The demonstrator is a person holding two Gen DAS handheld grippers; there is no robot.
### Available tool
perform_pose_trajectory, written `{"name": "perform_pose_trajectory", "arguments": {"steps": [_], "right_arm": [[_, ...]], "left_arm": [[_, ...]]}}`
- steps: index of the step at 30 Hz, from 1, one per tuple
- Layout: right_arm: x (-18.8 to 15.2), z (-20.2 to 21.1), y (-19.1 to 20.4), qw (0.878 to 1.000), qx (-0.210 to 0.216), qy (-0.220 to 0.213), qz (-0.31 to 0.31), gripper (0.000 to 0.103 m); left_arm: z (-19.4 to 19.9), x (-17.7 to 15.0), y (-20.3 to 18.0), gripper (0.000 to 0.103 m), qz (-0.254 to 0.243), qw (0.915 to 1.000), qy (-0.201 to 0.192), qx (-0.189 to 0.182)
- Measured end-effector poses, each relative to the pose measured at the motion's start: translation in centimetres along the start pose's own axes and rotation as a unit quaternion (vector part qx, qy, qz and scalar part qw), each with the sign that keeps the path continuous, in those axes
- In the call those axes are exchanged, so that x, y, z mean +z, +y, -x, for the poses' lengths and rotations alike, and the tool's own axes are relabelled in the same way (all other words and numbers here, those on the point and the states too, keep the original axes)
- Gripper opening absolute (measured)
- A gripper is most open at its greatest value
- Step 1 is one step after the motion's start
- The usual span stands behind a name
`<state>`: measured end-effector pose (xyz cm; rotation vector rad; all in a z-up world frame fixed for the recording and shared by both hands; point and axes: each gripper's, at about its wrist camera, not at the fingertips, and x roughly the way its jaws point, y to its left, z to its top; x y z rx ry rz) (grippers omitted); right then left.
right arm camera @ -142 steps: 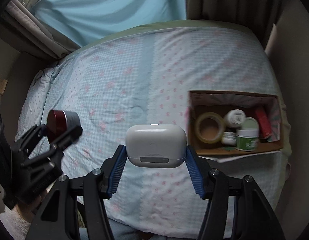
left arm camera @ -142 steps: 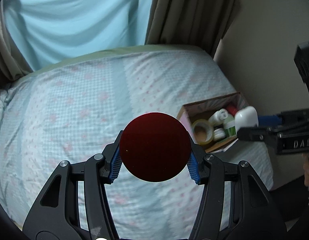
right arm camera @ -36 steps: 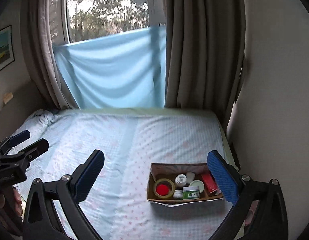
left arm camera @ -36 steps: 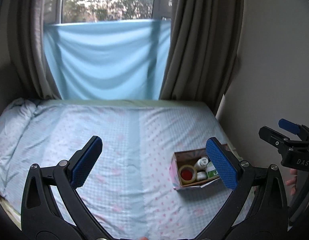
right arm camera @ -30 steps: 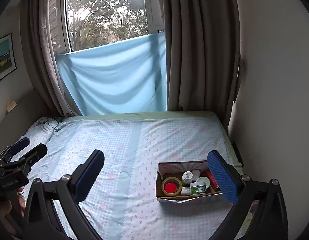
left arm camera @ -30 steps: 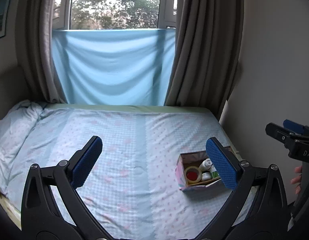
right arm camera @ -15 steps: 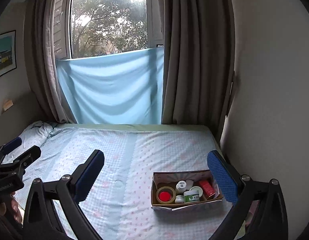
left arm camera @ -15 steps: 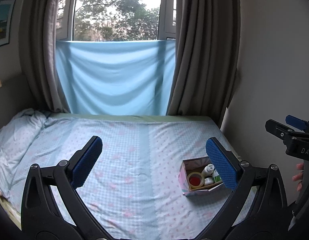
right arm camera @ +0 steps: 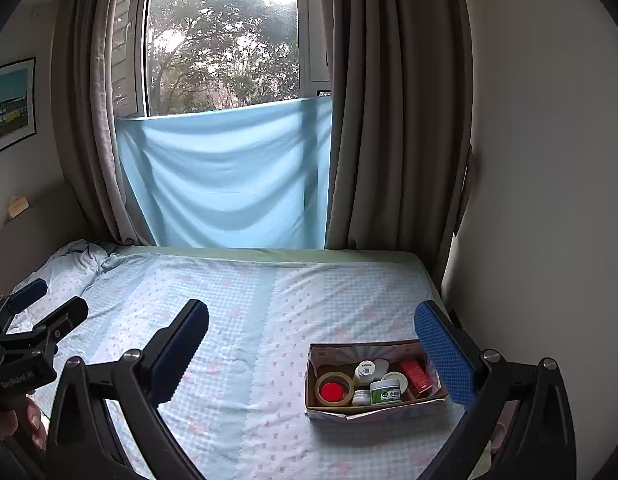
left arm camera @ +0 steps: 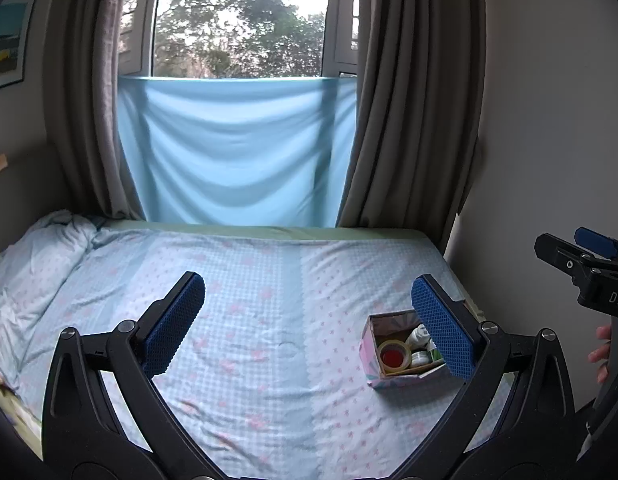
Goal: Organize rigid objects
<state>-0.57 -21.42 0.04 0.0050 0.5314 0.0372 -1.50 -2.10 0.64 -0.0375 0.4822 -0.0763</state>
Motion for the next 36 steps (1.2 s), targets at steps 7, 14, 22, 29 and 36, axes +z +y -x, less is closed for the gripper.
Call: {"name": "perform_pose_trajectory", "arguments": {"steps": [7,14,22,29,36], "right_arm": [[-0.03,0.03,0.30,1.000,0.002,0.000,-0.002,0.103],[-0.02,0.17,0.45,1.000,0.003,-0.001,-0.004,0.103],[0.12,0.12,0.32,1.000,0.003,-0.002,-0.006,0.103],[0.14,0.09,0.34,1.000,0.002,-0.001,-0.006,0.103],[0.17,-0.04,0.29,1.000,0.003,-0.001,-0.004,0.103]], "left_arm": [[0.27,-0.25,0.20,0.103,0.003,1.0000,0.000,0.000],[0.35,-0.30,0.20,0.103,0.004,1.0000,-0.003,0.003],[0.22,-0.19,0.24,0.103,0.006,1.0000,-0.005,0.003],[0.08,-0.04,-0.03,0.103,0.005,1.0000,-0.006,0.003],[-0.15,0.12,-0.21,0.103,0.004,1.0000,-0.005,0.003]]}}
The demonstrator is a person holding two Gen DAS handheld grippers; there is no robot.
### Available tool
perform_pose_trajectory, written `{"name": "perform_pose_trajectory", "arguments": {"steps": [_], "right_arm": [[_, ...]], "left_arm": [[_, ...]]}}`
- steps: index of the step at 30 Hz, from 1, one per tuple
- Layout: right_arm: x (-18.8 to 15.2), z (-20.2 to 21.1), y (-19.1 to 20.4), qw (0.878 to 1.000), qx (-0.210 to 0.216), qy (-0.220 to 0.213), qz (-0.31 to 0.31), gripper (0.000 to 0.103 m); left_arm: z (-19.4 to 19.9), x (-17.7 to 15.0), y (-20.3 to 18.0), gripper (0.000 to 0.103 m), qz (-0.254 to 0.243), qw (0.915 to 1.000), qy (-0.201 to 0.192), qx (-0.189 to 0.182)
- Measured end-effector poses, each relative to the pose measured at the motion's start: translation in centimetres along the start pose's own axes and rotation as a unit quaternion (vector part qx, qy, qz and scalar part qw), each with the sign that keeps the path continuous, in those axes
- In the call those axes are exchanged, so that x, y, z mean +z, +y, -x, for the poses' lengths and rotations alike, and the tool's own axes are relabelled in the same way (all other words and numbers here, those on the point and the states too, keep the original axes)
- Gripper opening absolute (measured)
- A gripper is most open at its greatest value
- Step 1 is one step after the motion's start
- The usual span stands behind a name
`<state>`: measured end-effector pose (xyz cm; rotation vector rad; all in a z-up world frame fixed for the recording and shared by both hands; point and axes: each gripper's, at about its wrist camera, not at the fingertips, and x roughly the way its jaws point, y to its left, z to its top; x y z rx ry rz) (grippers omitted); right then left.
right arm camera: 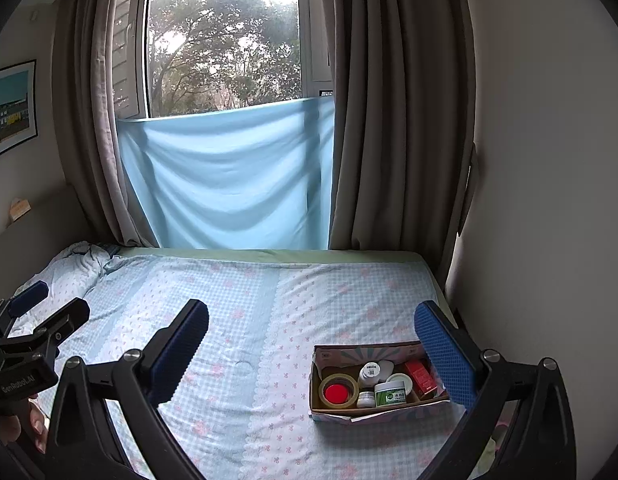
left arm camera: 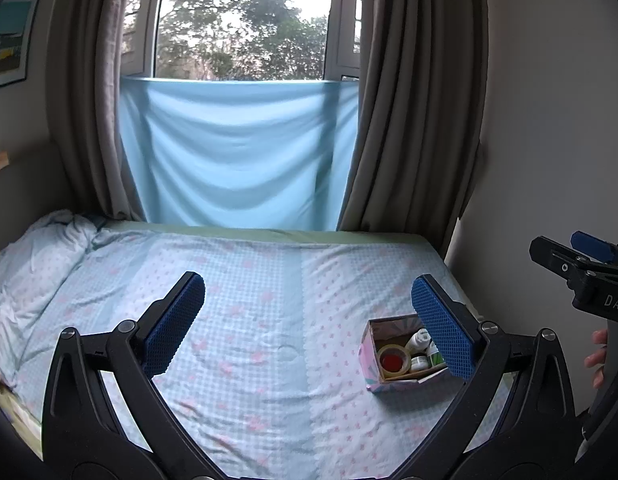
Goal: Organize rigid objects
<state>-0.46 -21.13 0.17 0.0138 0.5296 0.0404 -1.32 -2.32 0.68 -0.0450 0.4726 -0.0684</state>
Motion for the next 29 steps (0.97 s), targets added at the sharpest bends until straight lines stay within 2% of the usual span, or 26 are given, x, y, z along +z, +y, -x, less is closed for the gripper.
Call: {"name": "perform_pose_trajectory", "arguments": {"steps": [10,21,29], "right_arm": [[0.3,-0.2,0.0,1.000,-0.001,0.001,-0.002,0.103],[0.5,-0.7,-0.1,1.000,-0.004,0.002,-0.002,0.103],[0.6,-0.9,-0.1,1.000,-0.005,0.004,-0.003,0.103]], "left_arm": [[-0.5,0.3,-0.2,0.103,-0.005,0.9999,-0.002,0.011],[0.1,0.7,-0.3,0.103,-0.014,0.9985,-0.038,0.035],[-0.3,0.8,-0.2,0.103,-0.019,0.9982,-0.044,0.038]]}}
